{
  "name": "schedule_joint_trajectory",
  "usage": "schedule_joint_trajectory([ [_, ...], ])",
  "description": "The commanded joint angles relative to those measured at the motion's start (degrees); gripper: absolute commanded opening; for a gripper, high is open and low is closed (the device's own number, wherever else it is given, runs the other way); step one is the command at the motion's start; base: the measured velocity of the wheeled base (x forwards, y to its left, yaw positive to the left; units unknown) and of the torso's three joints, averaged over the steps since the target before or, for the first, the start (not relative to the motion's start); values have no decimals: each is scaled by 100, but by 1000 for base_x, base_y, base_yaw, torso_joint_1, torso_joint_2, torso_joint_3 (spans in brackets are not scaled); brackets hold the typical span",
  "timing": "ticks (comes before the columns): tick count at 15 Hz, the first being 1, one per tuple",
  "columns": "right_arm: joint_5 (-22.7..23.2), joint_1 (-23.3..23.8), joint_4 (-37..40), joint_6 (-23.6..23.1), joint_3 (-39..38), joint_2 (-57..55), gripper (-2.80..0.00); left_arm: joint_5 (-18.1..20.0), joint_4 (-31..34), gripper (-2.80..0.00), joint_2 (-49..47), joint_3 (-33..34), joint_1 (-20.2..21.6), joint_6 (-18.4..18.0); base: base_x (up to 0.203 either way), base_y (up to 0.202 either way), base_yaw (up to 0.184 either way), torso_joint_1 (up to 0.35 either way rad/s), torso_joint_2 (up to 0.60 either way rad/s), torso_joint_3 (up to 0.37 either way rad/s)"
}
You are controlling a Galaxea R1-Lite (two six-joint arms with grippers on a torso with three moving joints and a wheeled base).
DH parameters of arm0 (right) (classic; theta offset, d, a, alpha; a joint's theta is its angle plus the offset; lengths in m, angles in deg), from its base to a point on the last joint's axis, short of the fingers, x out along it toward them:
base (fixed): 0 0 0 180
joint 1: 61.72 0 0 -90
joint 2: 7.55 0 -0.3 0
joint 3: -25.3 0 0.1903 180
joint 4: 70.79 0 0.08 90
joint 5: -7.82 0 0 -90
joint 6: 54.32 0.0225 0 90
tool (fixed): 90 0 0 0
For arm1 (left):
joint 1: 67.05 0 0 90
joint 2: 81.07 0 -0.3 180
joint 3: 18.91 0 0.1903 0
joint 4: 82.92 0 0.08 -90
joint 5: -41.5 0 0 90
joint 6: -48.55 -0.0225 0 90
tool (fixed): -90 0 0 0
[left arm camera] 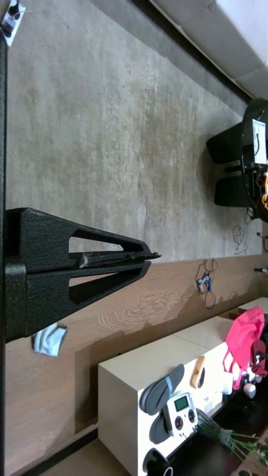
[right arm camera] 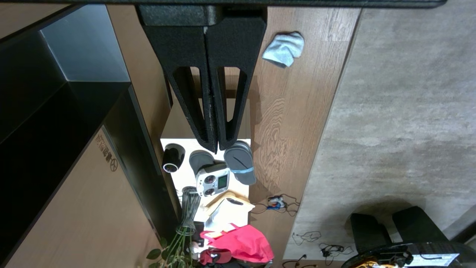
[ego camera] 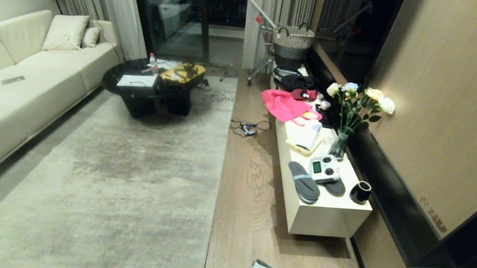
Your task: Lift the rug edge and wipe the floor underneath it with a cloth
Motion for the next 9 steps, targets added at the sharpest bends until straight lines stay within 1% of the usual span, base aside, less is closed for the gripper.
schedule_joint_trajectory([
  [1,2,0,-2,3,0,-4,-280,-6,-4,-280,-4,0,-2,3,0,0,0,149,-339,-188],
  [7,2,0,-11,56,0,-9,-280,-5,3,-280,-6,0,0,3,0,0,0,147,-322,-180],
  [8,2,0,-2,74,0,-2,-280,-4,3,-280,-6,0,7,3,0,0,0,114,-260,-140],
  [9,2,0,-2,82,0,-9,-280,-6,3,-280,0,0,6,3,0,0,0,0,0,0],
])
